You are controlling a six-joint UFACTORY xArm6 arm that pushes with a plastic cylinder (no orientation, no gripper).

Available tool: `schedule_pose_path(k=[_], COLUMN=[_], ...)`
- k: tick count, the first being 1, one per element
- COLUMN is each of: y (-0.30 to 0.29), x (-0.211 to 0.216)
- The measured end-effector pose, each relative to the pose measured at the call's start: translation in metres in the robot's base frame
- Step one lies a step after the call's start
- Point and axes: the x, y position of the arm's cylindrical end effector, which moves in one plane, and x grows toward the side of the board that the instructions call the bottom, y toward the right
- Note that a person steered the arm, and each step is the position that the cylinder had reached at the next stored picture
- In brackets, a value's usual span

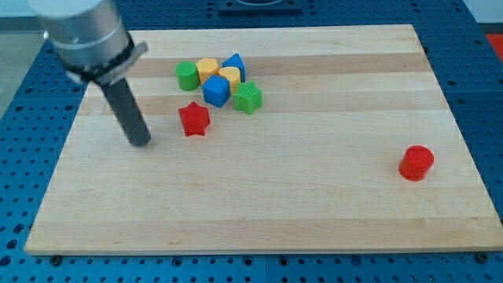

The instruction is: Place the red star below the green star

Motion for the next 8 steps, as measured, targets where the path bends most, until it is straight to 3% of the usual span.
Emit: schedule_pose_path(k=[2,4,8], y=[0.0,0.085,0.082], x=[-0.003,-0.003,-0.018])
